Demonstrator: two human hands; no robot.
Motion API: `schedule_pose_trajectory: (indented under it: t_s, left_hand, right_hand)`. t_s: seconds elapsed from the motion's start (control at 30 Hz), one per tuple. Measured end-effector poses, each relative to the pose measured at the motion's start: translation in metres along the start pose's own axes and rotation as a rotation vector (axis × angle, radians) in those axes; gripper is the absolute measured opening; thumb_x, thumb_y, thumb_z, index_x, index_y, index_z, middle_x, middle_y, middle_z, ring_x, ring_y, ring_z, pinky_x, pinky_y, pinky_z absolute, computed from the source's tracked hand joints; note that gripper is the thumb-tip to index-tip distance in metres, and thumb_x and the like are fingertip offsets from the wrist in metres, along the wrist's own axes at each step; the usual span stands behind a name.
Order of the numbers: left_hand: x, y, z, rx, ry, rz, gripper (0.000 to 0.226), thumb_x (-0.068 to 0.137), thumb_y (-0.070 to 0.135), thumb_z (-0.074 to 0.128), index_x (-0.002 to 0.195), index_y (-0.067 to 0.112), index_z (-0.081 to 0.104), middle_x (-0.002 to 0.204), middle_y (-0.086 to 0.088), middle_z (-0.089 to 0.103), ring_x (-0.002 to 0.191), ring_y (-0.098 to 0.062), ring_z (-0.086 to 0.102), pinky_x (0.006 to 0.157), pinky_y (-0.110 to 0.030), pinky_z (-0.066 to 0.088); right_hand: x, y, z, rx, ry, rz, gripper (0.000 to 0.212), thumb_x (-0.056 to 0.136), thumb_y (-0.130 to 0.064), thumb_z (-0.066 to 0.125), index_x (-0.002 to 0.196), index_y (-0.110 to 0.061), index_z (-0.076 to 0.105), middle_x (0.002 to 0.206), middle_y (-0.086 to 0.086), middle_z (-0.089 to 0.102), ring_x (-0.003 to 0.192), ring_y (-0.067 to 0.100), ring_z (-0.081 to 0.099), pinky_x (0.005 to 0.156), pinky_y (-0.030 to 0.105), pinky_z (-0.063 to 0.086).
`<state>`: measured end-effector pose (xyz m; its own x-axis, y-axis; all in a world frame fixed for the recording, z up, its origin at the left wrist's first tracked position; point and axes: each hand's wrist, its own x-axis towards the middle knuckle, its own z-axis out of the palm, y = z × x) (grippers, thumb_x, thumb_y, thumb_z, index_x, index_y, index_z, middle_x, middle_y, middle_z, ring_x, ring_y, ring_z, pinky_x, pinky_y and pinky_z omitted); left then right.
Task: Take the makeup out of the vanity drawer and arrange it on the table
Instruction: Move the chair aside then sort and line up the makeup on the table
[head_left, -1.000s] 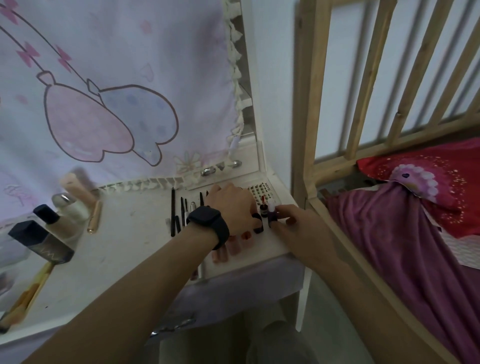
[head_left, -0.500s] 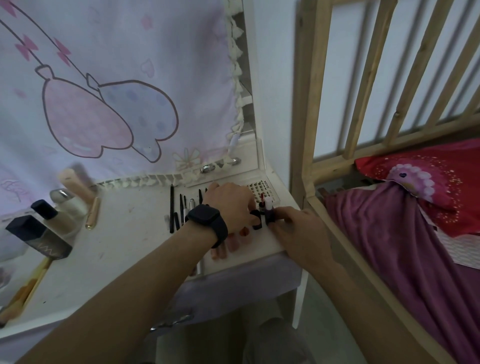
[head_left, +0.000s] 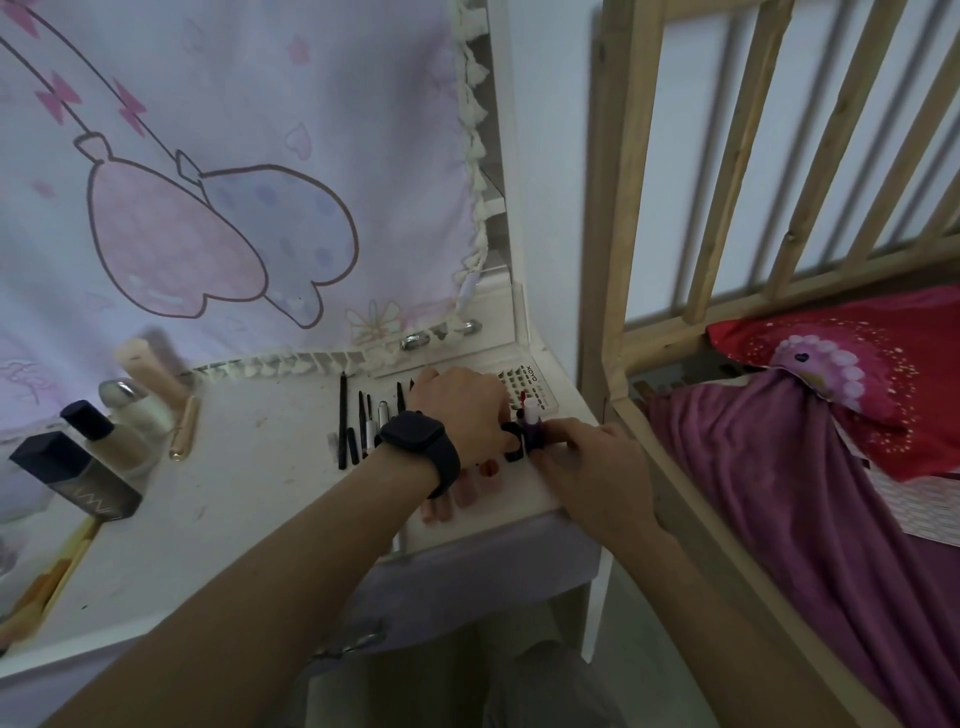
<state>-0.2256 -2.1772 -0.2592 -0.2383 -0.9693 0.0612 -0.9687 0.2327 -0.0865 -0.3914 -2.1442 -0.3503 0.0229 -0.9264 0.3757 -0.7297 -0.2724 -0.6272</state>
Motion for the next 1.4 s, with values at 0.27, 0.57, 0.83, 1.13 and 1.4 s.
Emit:
schedule_pose_trajectory:
  t_s: [0.27,0.57,0.83,1.13,1.4]
  left_hand:
    - [-0.007,-0.009,-0.019,-0.084,0.015,0.004,0.027,0.085,0.056,0.063,0.101,0.035,0.071,0.094,0.014,0.069,0.092,-0.012,0.062,0.092,-0.036,0.038]
    - [-0.061,-0.057,-0.052,-0.268,0.187,-0.125,0.025,0.094,0.052,0.052,0.098,0.036,0.071,0.091,0.017,0.067,0.083,-0.008,0.060,0.076,-0.030,0.050]
    - [-0.147,-0.138,0.005,-0.373,0.220,-0.460,0.026,0.097,0.045,0.049,0.118,0.037,0.063,0.119,0.007,0.063,0.108,-0.017,0.056,0.089,-0.038,0.050]
    - [-0.217,-0.205,0.073,-0.328,0.102,-0.593,0.036,0.099,0.038,0.044,0.132,0.032,0.057,0.145,0.002,0.049,0.130,-0.023,0.044,0.104,-0.038,0.041]
    - [-0.208,-0.235,0.082,-0.350,0.147,-0.516,0.037,0.099,0.042,0.045,0.134,0.035,0.052,0.145,0.002,0.045,0.132,-0.020,0.041,0.104,-0.038,0.042]
  right_hand:
    - [0.000,-0.003,-0.007,0.054,-0.110,0.064,0.032,0.091,-0.046,0.067,0.118,-0.030,0.068,0.111,-0.014,0.072,0.102,0.017,0.061,0.089,0.041,0.049]
    - [-0.016,-0.047,-0.042,0.135,0.025,-0.083,0.025,0.091,-0.025,0.069,0.116,-0.028,0.068,0.106,-0.023,0.063,0.100,0.004,0.057,0.086,0.024,0.048]
    - [-0.037,-0.146,-0.008,0.118,-0.028,-0.433,0.021,0.089,-0.013,0.074,0.109,-0.017,0.072,0.108,-0.006,0.069,0.101,0.013,0.060,0.089,0.026,0.045]
    - [-0.067,-0.194,0.118,-0.035,-0.430,-0.561,0.035,0.103,-0.036,0.045,0.136,-0.029,0.057,0.139,-0.012,0.055,0.130,0.007,0.042,0.107,0.019,0.032]
    - [-0.071,-0.194,0.171,-0.088,-0.323,-0.618,0.044,0.101,-0.045,0.038,0.126,-0.023,0.065,0.131,-0.003,0.065,0.120,0.015,0.056,0.102,0.031,0.049]
